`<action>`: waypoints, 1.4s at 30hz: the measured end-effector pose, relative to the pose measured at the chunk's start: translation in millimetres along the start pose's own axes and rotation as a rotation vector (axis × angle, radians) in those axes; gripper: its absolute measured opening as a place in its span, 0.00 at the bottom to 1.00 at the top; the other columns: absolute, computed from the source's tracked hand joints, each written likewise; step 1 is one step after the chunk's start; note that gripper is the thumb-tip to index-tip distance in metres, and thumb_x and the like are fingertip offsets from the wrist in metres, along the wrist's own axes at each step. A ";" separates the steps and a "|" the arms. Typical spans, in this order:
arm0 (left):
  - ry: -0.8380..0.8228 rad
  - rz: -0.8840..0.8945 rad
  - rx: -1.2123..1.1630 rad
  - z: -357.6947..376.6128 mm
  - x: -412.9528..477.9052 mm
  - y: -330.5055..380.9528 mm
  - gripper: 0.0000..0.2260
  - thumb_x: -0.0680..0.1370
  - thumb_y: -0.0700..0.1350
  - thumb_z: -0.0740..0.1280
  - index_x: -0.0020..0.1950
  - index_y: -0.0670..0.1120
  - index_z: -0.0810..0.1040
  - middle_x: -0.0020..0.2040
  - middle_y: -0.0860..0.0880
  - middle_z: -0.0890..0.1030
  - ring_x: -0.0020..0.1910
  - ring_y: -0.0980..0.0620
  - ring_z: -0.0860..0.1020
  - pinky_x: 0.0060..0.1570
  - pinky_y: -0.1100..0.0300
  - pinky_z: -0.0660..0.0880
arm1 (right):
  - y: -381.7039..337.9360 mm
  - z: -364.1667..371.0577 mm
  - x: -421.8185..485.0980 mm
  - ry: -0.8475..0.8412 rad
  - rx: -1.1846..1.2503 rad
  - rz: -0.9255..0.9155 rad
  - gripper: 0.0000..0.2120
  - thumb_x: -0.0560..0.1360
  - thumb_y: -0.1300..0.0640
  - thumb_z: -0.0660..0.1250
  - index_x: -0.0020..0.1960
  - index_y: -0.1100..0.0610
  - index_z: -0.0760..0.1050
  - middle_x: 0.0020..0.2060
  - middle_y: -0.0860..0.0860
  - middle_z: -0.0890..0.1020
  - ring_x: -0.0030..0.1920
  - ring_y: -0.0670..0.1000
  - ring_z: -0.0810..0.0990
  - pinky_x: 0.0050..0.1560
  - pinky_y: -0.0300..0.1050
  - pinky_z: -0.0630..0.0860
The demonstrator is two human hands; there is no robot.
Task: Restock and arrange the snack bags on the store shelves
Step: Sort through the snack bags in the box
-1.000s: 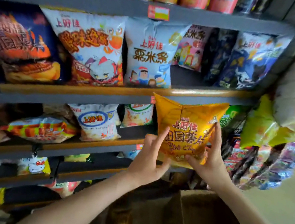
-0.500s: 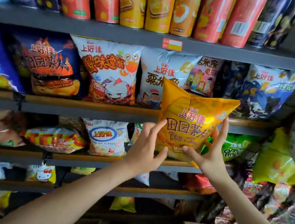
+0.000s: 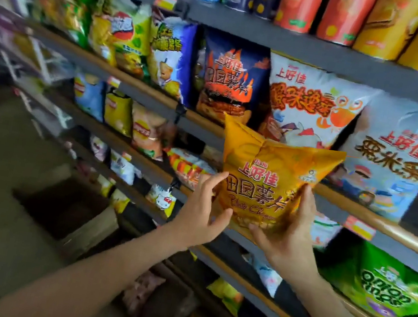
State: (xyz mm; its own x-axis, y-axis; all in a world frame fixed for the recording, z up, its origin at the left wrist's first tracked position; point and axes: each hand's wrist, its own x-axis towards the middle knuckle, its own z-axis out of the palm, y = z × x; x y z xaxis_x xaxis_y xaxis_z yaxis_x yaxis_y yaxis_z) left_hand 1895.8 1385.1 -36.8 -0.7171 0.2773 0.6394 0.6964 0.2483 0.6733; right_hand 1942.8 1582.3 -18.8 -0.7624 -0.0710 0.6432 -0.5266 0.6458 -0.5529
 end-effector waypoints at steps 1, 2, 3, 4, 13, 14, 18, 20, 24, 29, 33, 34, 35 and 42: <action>0.019 -0.021 0.021 -17.4 -4.0 -5.8 0.27 0.77 0.49 0.62 0.71 0.58 0.52 0.61 0.58 0.60 0.64 0.61 0.65 0.62 0.66 0.68 | -9.3 16.1 7.6 -0.020 0.018 -0.008 0.51 0.69 0.43 0.71 0.77 0.51 0.38 0.75 0.57 0.50 0.76 0.62 0.51 0.74 0.56 0.56; 0.039 -0.036 0.049 -35.5 -8.0 -12.8 0.27 0.77 0.49 0.62 0.71 0.57 0.52 0.61 0.57 0.60 0.64 0.61 0.66 0.62 0.67 0.68 | -16.0 33.3 15.0 -0.040 0.043 -0.021 0.50 0.70 0.42 0.71 0.76 0.52 0.39 0.74 0.61 0.51 0.76 0.61 0.51 0.75 0.52 0.55; 0.058 -0.046 0.077 -54.7 -12.1 -20.3 0.27 0.76 0.49 0.62 0.71 0.57 0.53 0.63 0.53 0.61 0.63 0.59 0.66 0.62 0.67 0.68 | -23.6 51.4 22.7 -0.058 0.067 -0.033 0.49 0.71 0.41 0.69 0.76 0.51 0.39 0.74 0.63 0.51 0.76 0.60 0.51 0.75 0.48 0.55; 0.071 -0.066 0.099 -74.8 -16.7 -27.9 0.26 0.76 0.50 0.63 0.71 0.57 0.54 0.64 0.48 0.62 0.64 0.57 0.67 0.62 0.65 0.69 | -32.3 69.9 30.3 -0.079 0.091 -0.037 0.49 0.71 0.41 0.69 0.77 0.50 0.38 0.74 0.63 0.51 0.76 0.58 0.50 0.75 0.45 0.53; 0.157 -0.215 0.216 -291.4 -45.2 -100.0 0.28 0.75 0.50 0.65 0.71 0.55 0.55 0.66 0.40 0.66 0.64 0.52 0.71 0.61 0.58 0.73 | -139.4 263.6 111.8 -0.212 0.215 -0.101 0.49 0.70 0.42 0.69 0.76 0.43 0.37 0.75 0.62 0.51 0.77 0.58 0.49 0.75 0.47 0.53; 0.154 -0.218 0.240 -315.4 -46.1 -108.1 0.28 0.75 0.49 0.65 0.71 0.55 0.55 0.65 0.40 0.67 0.62 0.52 0.72 0.59 0.61 0.74 | -151.4 284.7 119.1 -0.213 0.227 -0.092 0.50 0.70 0.41 0.70 0.76 0.42 0.36 0.75 0.62 0.50 0.77 0.58 0.48 0.75 0.53 0.54; 0.123 -0.280 0.278 -397.5 -54.4 -137.1 0.29 0.74 0.52 0.65 0.70 0.62 0.53 0.65 0.42 0.67 0.63 0.51 0.71 0.59 0.58 0.75 | -194.1 358.6 139.6 -0.199 0.252 -0.082 0.52 0.68 0.47 0.74 0.76 0.48 0.39 0.74 0.63 0.52 0.76 0.57 0.48 0.75 0.41 0.50; 0.137 -0.318 0.310 -428.4 -59.9 -151.0 0.30 0.74 0.51 0.66 0.69 0.62 0.53 0.62 0.43 0.68 0.60 0.55 0.72 0.57 0.65 0.74 | -210.8 388.6 146.5 -0.226 0.272 -0.088 0.51 0.69 0.47 0.73 0.75 0.46 0.38 0.75 0.62 0.51 0.76 0.56 0.49 0.73 0.36 0.49; 0.196 -0.394 0.273 -474.0 -70.8 -177.3 0.31 0.76 0.36 0.68 0.69 0.53 0.53 0.53 0.46 0.70 0.50 0.68 0.71 0.47 0.75 0.70 | -231.1 441.8 157.8 -0.313 0.315 -0.069 0.49 0.69 0.41 0.70 0.74 0.37 0.36 0.76 0.57 0.48 0.77 0.48 0.46 0.72 0.37 0.53; 0.184 -0.484 0.226 -525.1 -80.5 -227.4 0.32 0.76 0.41 0.68 0.73 0.50 0.53 0.56 0.54 0.70 0.54 0.68 0.71 0.51 0.74 0.71 | -235.8 513.6 184.9 -0.409 0.355 -0.043 0.52 0.69 0.43 0.72 0.74 0.38 0.34 0.76 0.48 0.45 0.75 0.42 0.46 0.72 0.33 0.52; 0.240 -0.480 0.243 -567.6 -69.7 -275.3 0.31 0.75 0.35 0.69 0.71 0.48 0.55 0.60 0.52 0.69 0.56 0.70 0.70 0.54 0.75 0.69 | -237.0 579.0 219.5 -0.471 0.402 -0.009 0.53 0.69 0.44 0.73 0.74 0.40 0.34 0.76 0.49 0.46 0.76 0.47 0.50 0.71 0.31 0.54; 0.243 -0.471 0.248 -580.0 -64.8 -288.3 0.31 0.75 0.35 0.69 0.70 0.51 0.55 0.62 0.51 0.68 0.58 0.69 0.70 0.56 0.73 0.70 | -237.8 596.7 230.4 -0.480 0.417 0.000 0.53 0.69 0.45 0.74 0.74 0.39 0.33 0.76 0.46 0.46 0.76 0.44 0.49 0.69 0.26 0.53; 0.244 -0.474 0.250 -593.1 -59.1 -301.5 0.32 0.75 0.37 0.69 0.69 0.56 0.55 0.64 0.50 0.67 0.60 0.66 0.70 0.58 0.70 0.71 | -239.0 613.7 241.7 -0.488 0.431 0.007 0.54 0.69 0.46 0.74 0.73 0.38 0.33 0.75 0.42 0.46 0.75 0.40 0.49 0.67 0.24 0.52; 0.152 -0.479 0.232 -681.0 -8.3 -400.7 0.34 0.71 0.54 0.68 0.69 0.67 0.51 0.70 0.47 0.62 0.66 0.57 0.70 0.63 0.61 0.72 | -234.5 725.0 316.9 -0.481 0.467 0.060 0.53 0.69 0.42 0.71 0.74 0.40 0.31 0.70 0.28 0.41 0.72 0.32 0.47 0.69 0.30 0.56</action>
State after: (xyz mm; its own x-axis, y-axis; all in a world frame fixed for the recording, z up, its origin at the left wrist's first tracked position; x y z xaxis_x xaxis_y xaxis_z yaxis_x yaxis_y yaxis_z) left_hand 1603.7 651.2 -59.1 -0.9392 -0.0498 0.3398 0.2669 0.5168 0.8134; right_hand 1552.0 857.1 -69.4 -0.8209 -0.4463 0.3564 -0.5032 0.2700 -0.8209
